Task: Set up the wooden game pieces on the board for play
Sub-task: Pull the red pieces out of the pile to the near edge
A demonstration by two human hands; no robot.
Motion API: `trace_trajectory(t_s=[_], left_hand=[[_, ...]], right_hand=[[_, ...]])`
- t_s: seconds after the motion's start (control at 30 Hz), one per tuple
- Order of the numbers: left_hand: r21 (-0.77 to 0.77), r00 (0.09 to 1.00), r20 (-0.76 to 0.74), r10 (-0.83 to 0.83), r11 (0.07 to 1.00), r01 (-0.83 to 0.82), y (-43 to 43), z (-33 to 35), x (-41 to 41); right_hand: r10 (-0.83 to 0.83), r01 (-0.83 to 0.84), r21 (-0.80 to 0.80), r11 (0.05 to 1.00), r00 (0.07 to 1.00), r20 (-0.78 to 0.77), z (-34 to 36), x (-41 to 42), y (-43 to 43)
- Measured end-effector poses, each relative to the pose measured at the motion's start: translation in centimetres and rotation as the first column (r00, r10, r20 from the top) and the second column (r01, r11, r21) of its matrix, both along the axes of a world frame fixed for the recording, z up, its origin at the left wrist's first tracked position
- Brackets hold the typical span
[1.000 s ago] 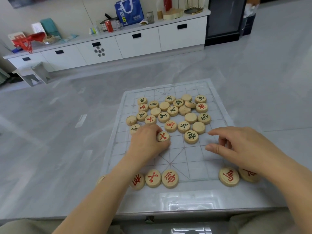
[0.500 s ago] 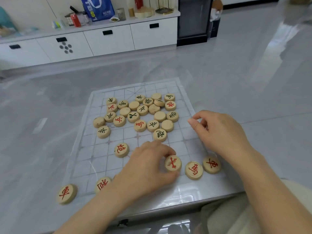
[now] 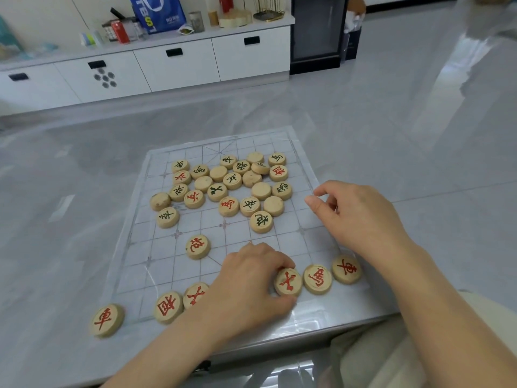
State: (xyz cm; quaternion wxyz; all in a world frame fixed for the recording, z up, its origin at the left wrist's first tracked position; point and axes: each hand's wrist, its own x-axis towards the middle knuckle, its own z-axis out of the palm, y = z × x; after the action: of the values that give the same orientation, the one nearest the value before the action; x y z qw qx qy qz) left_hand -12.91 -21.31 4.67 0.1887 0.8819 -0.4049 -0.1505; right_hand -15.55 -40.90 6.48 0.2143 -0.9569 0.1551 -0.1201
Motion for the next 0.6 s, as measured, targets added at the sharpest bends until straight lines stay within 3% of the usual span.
trace_trajectory(t_s=[0.6], left_hand=[[0.058, 0.997, 0.034, 0.07, 0.996, -0.072, 3.4, 0.1, 0.3]], right_hand=[[0.01, -0.009, 0.022, 1.0, 1.0, -0.022, 0.1, 0.1, 0.4]])
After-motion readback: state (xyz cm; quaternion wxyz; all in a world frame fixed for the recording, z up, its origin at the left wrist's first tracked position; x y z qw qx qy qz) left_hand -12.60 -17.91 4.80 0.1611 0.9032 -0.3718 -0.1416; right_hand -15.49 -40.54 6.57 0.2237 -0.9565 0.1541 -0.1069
